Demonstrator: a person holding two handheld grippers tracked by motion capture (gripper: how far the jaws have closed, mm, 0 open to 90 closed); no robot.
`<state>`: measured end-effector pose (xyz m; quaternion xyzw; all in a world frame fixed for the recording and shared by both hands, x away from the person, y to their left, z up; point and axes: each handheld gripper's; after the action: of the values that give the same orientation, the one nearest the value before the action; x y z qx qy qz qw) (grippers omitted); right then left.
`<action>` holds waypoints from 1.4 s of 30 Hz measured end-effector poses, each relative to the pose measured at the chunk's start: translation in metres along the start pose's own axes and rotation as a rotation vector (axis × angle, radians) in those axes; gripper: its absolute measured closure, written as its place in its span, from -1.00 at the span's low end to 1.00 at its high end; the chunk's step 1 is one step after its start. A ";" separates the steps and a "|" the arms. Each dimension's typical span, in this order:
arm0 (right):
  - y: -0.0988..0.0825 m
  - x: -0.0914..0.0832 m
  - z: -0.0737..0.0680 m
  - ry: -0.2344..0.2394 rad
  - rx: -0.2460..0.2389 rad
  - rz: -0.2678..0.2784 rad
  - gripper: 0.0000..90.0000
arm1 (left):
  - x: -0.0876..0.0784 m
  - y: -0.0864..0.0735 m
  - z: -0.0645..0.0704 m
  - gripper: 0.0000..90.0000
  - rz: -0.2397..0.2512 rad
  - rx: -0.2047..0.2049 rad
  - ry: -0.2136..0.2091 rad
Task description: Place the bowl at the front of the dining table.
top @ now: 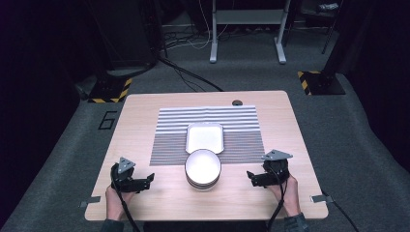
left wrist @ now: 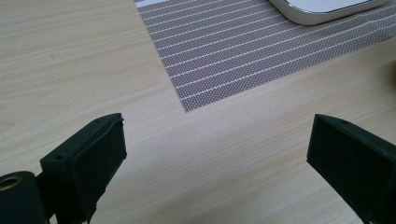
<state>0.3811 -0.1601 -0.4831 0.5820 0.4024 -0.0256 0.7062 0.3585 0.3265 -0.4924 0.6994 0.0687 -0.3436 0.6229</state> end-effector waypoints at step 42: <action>0.038 0.006 -0.032 0.093 -0.073 0.019 -0.95 | 0.008 0.038 0.036 -0.88 0.057 0.061 -0.147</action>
<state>0.3865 -0.1183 -0.4564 0.5599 0.4298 0.0228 0.7079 0.3701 0.2831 -0.4651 0.6925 -0.0077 -0.3782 0.6143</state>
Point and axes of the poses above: each handheld gripper's, and its own axes: x roughly forward along the jaws, y roughly out of its top, z roughly to its right, and after that the axes turned 5 degrees about z, right-handed
